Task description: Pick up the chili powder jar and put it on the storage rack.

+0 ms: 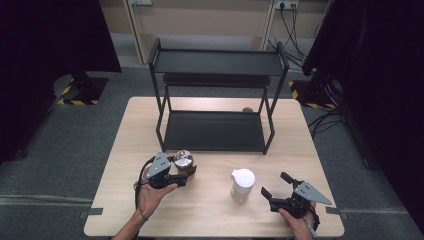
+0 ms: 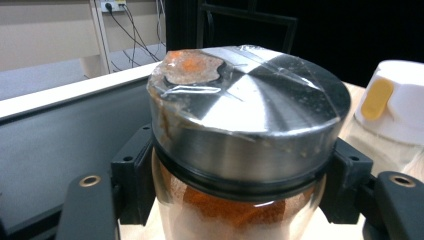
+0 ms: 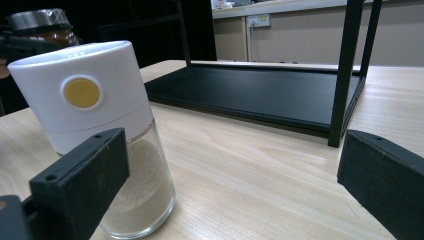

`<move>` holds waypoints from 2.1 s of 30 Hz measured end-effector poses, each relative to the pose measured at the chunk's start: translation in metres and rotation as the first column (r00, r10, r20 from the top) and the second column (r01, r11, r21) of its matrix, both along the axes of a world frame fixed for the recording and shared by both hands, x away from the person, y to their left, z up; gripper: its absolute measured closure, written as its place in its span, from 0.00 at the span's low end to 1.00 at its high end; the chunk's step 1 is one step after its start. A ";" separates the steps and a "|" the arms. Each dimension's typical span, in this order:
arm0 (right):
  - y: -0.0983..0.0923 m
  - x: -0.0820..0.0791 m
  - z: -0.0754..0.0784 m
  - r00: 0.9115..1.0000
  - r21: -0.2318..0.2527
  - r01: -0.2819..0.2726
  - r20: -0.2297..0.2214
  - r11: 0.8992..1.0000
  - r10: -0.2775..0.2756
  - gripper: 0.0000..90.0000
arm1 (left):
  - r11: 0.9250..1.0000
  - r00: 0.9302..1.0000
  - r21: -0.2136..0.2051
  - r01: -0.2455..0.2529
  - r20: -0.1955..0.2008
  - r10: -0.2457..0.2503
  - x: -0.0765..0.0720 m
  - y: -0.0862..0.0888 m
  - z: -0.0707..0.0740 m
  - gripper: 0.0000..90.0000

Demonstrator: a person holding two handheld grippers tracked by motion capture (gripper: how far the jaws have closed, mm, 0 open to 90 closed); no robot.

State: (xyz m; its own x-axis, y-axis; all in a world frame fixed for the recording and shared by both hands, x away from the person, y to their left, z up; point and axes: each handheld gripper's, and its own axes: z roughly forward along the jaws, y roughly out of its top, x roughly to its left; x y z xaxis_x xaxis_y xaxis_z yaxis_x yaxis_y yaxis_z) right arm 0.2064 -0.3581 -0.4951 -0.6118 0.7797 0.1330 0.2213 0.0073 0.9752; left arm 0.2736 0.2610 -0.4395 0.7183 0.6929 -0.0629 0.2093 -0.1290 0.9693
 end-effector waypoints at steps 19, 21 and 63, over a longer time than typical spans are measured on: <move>0.000 0.000 0.000 1.000 0.003 0.000 0.000 1.000 0.000 0.01 | 1.000 1.000 0.000 0.016 0.017 -0.016 0.017 -0.006 0.048 0.34; 0.000 0.000 0.000 1.000 0.004 0.000 -0.001 1.000 0.000 0.01 | 1.000 1.000 0.000 0.017 0.020 -0.017 0.018 -0.008 0.054 0.34; -0.001 0.000 0.000 1.000 0.009 -0.002 -0.008 1.000 0.003 0.01 | 0.999 0.998 0.010 -0.038 0.046 0.037 0.069 -0.029 0.195 0.34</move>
State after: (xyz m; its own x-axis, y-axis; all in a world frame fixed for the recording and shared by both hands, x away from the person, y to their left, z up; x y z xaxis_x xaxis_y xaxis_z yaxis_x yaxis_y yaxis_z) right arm 0.2068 -0.3590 -0.4956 -0.6127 0.7769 0.1451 0.2289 -0.0013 0.9735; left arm 0.3422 0.2325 -0.2446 0.6938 0.7199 -0.0226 0.1693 -0.1326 0.9766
